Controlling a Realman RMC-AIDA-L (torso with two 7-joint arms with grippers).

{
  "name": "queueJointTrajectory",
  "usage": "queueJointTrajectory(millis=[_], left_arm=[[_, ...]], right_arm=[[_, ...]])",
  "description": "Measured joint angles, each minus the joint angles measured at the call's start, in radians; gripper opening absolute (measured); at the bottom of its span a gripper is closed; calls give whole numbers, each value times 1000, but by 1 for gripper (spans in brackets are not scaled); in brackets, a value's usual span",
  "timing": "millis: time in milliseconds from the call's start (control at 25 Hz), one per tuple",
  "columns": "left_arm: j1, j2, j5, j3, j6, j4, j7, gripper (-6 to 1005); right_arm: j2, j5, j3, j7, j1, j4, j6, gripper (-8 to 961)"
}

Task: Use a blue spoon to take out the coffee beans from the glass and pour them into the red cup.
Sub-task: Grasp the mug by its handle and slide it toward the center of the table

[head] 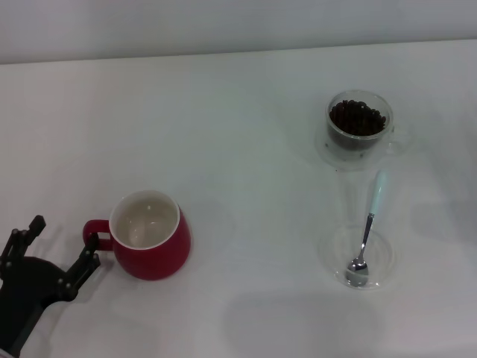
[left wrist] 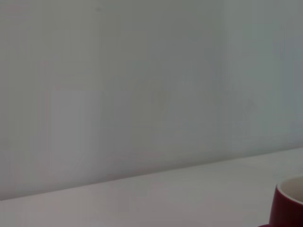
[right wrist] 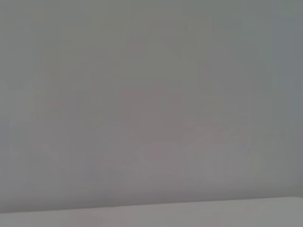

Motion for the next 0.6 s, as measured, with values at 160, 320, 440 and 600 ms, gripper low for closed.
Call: queueJointTrajectory(millis=[160, 320, 440, 600], left_arm=[[-17, 0, 4, 0, -18, 0, 3, 875], [-37, 0, 4, 0, -45, 4, 3, 865], [-52, 0, 8, 0, -66, 8, 4, 849], [-64, -1, 25, 0, -85, 9, 4, 828]], right_arm=[[0, 10, 0, 1, -1, 0, -1, 866], [0, 14, 0, 2, -1, 0, -2, 866], [0, 14, 0, 2, -1, 1, -3, 866], [0, 14, 0, 2, 0, 2, -9, 865]])
